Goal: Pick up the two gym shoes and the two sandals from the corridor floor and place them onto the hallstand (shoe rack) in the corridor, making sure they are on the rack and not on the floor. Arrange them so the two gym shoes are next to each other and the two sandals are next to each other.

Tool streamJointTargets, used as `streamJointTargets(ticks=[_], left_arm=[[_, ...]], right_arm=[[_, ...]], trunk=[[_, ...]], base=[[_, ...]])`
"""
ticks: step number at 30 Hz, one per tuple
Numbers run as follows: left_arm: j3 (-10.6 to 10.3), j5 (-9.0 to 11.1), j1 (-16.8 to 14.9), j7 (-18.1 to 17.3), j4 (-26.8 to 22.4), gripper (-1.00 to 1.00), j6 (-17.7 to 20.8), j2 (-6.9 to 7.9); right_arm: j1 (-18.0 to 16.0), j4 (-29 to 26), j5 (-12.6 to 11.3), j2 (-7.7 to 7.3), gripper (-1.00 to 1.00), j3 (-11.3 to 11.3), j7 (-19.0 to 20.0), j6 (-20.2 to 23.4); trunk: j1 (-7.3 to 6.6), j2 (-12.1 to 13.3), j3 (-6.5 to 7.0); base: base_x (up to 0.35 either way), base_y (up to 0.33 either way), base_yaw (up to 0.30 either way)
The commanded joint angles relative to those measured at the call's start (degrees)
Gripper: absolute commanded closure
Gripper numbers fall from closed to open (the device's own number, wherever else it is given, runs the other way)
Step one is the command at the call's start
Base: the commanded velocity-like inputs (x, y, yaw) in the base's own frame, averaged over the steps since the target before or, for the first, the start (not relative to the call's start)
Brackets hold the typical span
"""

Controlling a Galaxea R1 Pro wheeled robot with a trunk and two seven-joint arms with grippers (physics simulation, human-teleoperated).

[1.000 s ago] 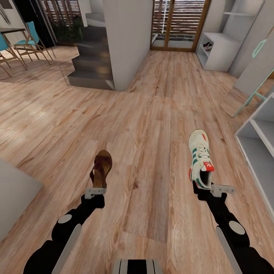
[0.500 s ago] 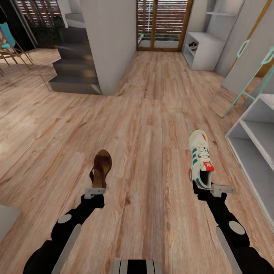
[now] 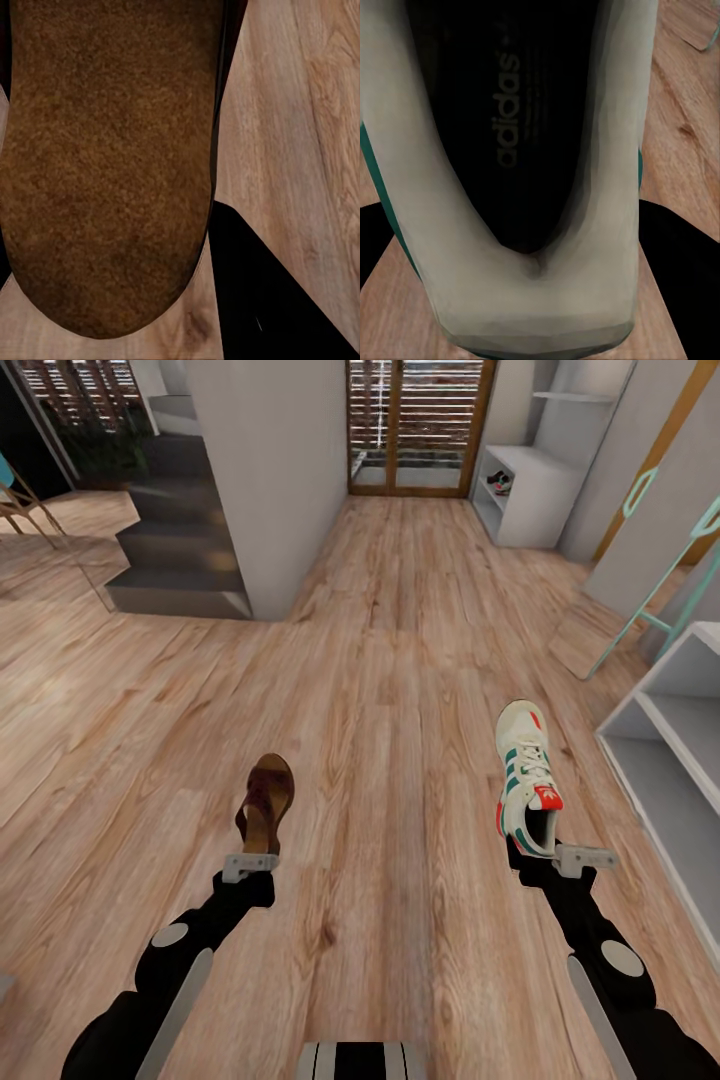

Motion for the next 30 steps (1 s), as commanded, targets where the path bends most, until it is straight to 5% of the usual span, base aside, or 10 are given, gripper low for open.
streamJointTargets(ticks=[1, 30], left_arm=[[-0.1, 0.1, 0.0, 0.0, -0.1, 1.0, 0.3, 0.05], [0.0, 0.1, 0.0, 0.0, -0.1, 1.0, 0.3, 0.01]], right_arm=[[0.0, -0.1, -0.5, -0.03, 1.0, 0.1, -0.3, 0.3], [0.0, -0.2, -0.8, -0.12, 1.0, 0.0, -0.3, 0.4]], trunk=[[0.03, 0.0, -0.04], [0.03, 0.0, -0.04]], base=[[0.332, 0.0, 0.0], [0.333, 0.0, 0.0]])
